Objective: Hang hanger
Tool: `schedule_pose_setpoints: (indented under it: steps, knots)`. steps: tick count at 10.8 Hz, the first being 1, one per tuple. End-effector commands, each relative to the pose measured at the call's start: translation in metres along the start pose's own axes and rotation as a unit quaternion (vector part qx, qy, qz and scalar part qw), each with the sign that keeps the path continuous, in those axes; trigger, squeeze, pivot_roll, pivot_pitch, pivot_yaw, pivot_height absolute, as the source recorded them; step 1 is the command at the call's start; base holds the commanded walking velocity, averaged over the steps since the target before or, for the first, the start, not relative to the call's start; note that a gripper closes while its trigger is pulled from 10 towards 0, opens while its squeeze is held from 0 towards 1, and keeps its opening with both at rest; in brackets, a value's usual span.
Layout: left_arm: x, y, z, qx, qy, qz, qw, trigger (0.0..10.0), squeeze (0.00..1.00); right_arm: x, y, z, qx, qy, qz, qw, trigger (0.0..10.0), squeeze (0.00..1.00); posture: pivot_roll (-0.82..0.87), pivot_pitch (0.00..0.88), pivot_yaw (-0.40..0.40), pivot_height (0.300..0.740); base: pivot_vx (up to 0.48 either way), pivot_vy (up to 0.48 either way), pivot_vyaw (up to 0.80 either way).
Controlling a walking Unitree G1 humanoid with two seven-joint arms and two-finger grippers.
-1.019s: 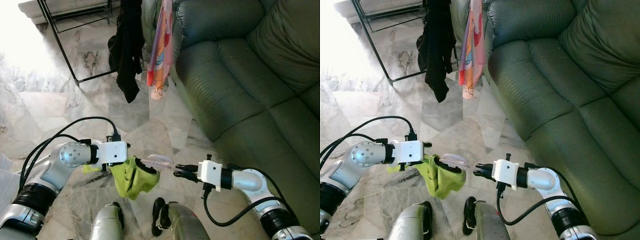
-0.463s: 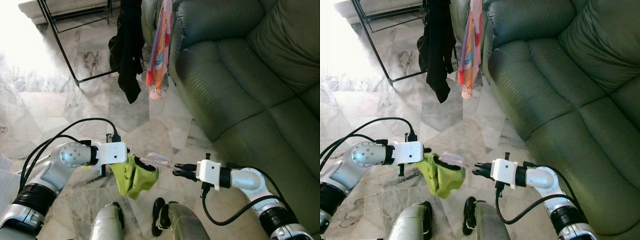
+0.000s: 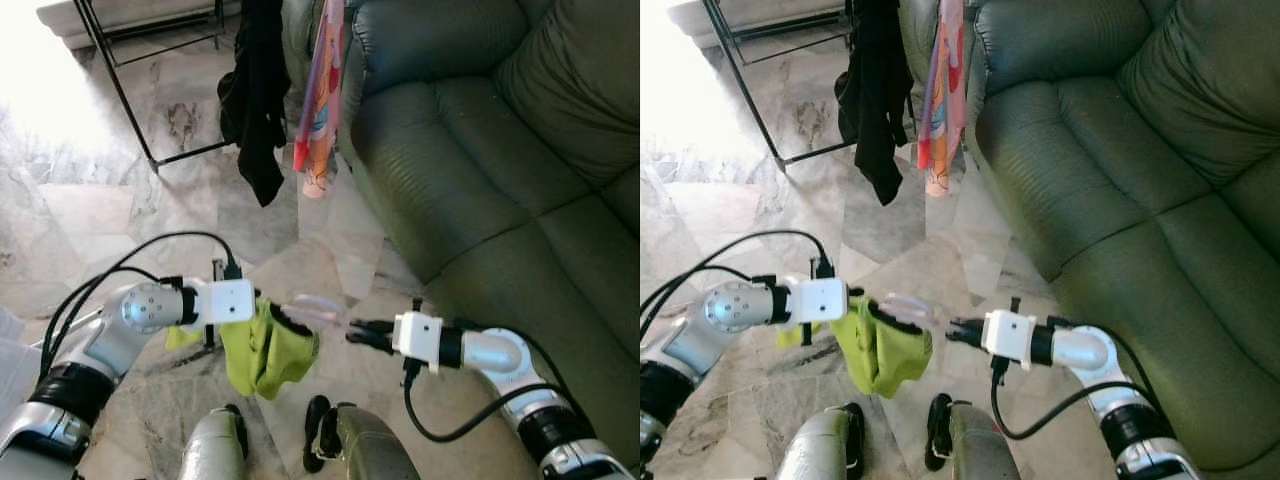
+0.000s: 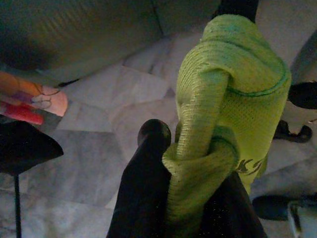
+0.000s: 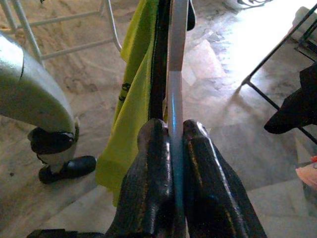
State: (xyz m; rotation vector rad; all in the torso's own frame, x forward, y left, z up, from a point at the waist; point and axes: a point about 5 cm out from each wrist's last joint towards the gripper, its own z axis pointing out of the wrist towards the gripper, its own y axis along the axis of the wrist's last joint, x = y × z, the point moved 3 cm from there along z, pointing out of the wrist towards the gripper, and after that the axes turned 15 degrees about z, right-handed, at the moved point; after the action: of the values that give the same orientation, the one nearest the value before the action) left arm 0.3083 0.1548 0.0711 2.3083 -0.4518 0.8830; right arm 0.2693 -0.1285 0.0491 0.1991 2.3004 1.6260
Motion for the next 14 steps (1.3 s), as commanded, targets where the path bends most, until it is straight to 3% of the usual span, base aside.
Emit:
schedule_pose_setpoints:
  steps: [1,4,7,8,9,10,11,12,14]
  knots:
    - [0.013,-0.005,-0.006,0.007,0.043,-0.011,0.999,0.0,0.0,0.007,-0.01,-0.006,0.022,0.026,0.015,0.999,10.0,1.0,0.09,0.205,-0.139,0.74,0.0,0.0,0.0]
    - [0.005,-0.017,-0.007,0.022,0.049,-0.046,0.997,0.0,0.0,-0.01,-0.005,-0.019,0.045,0.031,0.016,0.998,10.0,1.0,0.08,0.203,-0.132,0.74,0.0,0.0,0.0]
    - [0.001,-0.027,-0.006,0.033,0.076,-0.103,0.991,0.0,0.0,-0.048,0.002,-0.047,0.067,-0.056,-0.03,0.996,10.0,1.0,0.07,0.2,-0.132,0.74,0.0,0.0,0.0]
    - [0.0,-0.027,-0.006,0.034,0.078,-0.108,0.991,0.0,0.0,-0.051,0.003,-0.048,0.066,-0.064,-0.031,0.995,10.0,1.0,0.07,0.2,-0.132,0.74,0.0,0.0,0.0]
    - [-0.001,-0.033,-0.006,0.046,0.094,-0.139,0.985,0.0,0.0,-0.071,0.016,-0.059,0.044,-0.129,-0.051,0.989,10.0,1.0,0.06,0.199,-0.13,0.74,0.0,0.0,0.0]
    - [0.003,-0.038,-0.006,0.048,0.135,-0.193,0.971,0.0,0.0,-0.095,0.033,-0.074,-0.006,-0.235,-0.065,0.97,10.0,1.0,0.06,0.2,-0.128,0.74,0.0,0.0,0.0]
    - [0.009,-0.035,-0.006,0.034,0.154,-0.214,0.964,0.0,0.0,-0.099,0.036,-0.078,-0.029,-0.264,-0.061,0.962,10.0,1.0,0.06,0.201,-0.124,0.74,0.0,0.0,0.0]
    - [0.023,-0.026,-0.005,0.0,0.186,-0.249,0.951,0.0,0.0,-0.092,0.036,-0.073,-0.064,-0.275,-0.041,0.959,10.0,1.0,0.07,0.203,-0.115,0.74,0.0,0.0,0.0]
    - [0.035,-0.018,-0.007,-0.033,0.2,-0.266,0.942,0.0,0.0,-0.074,0.026,-0.058,-0.08,-0.251,-0.002,0.965,10.0,1.0,0.07,0.205,-0.105,0.74,0.0,0.0,0.0]
